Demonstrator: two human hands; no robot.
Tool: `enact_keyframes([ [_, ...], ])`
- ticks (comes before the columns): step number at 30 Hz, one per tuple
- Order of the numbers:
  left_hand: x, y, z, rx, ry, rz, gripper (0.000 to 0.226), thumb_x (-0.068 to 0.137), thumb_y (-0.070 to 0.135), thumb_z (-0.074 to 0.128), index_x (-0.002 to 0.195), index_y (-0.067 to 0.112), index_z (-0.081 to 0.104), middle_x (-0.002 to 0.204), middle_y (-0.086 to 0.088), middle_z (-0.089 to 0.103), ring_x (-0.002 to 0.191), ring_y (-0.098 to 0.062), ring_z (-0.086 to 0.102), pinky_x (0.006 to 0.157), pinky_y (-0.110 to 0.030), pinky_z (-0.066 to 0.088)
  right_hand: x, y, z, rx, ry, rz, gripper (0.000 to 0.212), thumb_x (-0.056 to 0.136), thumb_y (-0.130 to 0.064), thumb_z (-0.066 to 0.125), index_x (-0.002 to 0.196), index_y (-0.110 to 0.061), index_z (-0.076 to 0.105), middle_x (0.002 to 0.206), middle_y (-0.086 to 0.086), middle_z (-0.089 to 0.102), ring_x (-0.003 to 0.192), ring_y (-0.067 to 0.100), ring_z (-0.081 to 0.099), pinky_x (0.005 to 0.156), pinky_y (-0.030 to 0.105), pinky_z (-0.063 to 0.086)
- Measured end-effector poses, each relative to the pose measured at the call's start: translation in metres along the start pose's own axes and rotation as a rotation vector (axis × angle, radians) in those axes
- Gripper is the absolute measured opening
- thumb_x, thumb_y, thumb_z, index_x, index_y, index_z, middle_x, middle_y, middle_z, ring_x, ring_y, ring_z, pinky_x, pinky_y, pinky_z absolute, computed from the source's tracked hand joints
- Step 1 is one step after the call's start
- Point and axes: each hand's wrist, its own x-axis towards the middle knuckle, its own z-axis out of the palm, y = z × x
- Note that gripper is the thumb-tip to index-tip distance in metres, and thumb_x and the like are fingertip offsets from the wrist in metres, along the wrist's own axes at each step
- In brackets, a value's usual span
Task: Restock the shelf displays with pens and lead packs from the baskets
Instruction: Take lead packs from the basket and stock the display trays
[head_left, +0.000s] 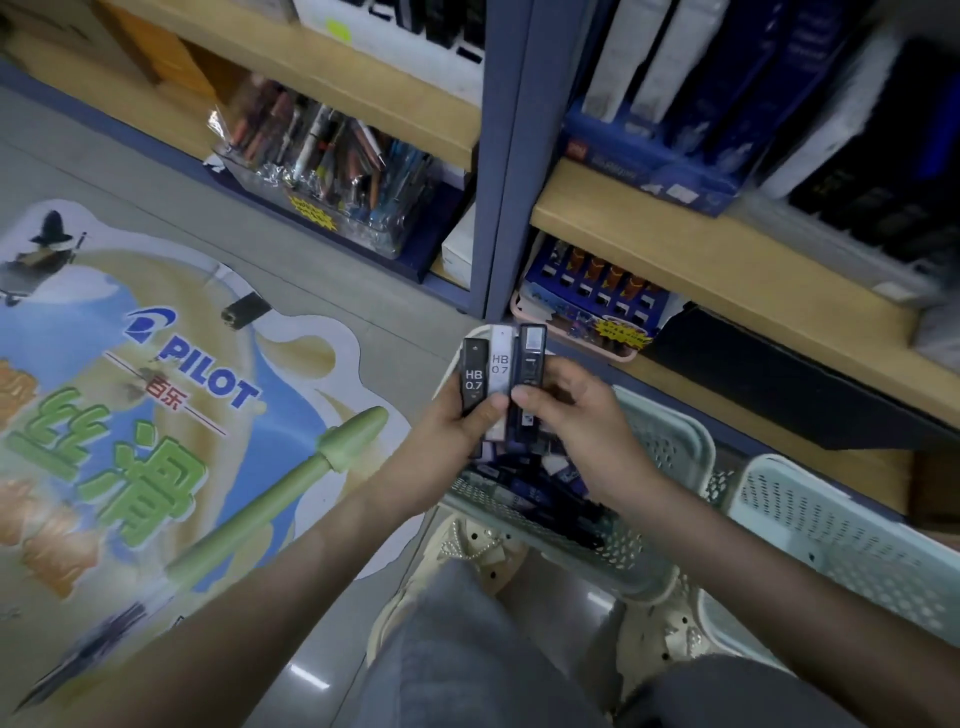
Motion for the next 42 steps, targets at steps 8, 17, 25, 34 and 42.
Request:
enact_keyframes([
  [8,-0.03,0.077,0.025,0.092,-0.151,0.1,0.029,0.093,0.0,0.057,0.113,0.021,0.06,0.109,0.002,0.071,0.107,-0.016,0.065,0.094,-0.029,0.051,-0.036,-0.072,-0.018,-0.018,-0.004,-0.074,0.019,0.089,-0.013,0.063,0.107,-0.007,0.065,0.106,0.006,0.07,0.092,0.008,0.064,0.078,0.014,0.048],
  [17,-0.074,0.153,0.06,0.141,-0.127,0.145,0.022,0.091,0.003,0.062,0.111,0.012,0.064,0.107,-0.006,0.073,0.101,-0.023,0.069,0.096,-0.04,0.051,-0.094,-0.147,-0.046,-0.068,0.113,-0.282,0.006,0.088,-0.016,0.066,0.085,-0.018,0.062,0.077,0.004,0.062,0.063,0.009,0.055,0.057,0.015,0.045],
  [25,-0.1,0.198,0.099,-0.021,-0.177,0.088,0.018,0.093,-0.001,0.055,0.11,0.0,0.061,0.083,-0.009,0.073,0.07,-0.016,0.072,0.055,-0.024,0.055,-0.141,-0.179,-0.081,-0.028,0.099,-0.633,0.011,0.086,0.0,0.065,0.089,-0.01,0.06,0.074,-0.002,0.065,0.067,0.011,0.06,0.066,0.023,0.051],
  [34,-0.118,0.226,0.161,0.097,-0.287,0.148,0.028,0.092,0.002,0.058,0.119,-0.005,0.057,0.094,-0.019,0.071,0.078,-0.021,0.071,0.072,-0.034,0.06,-0.181,-0.203,-0.132,0.207,-0.019,-0.653,0.032,0.083,-0.035,0.071,0.102,-0.014,0.056,0.082,0.011,0.053,0.061,0.01,0.05,0.059,0.02,0.044],
  [42,-0.131,0.248,0.221,0.209,-0.33,0.269,0.025,0.093,0.001,0.057,0.117,0.007,0.062,0.109,-0.013,0.071,0.097,-0.024,0.07,0.09,-0.04,0.054,-0.217,-0.226,-0.168,0.15,0.19,-0.622,0.034,0.101,-0.002,0.025,0.107,-0.011,0.057,0.081,0.003,0.069,0.07,0.028,0.048,0.055,0.025,0.039],
])
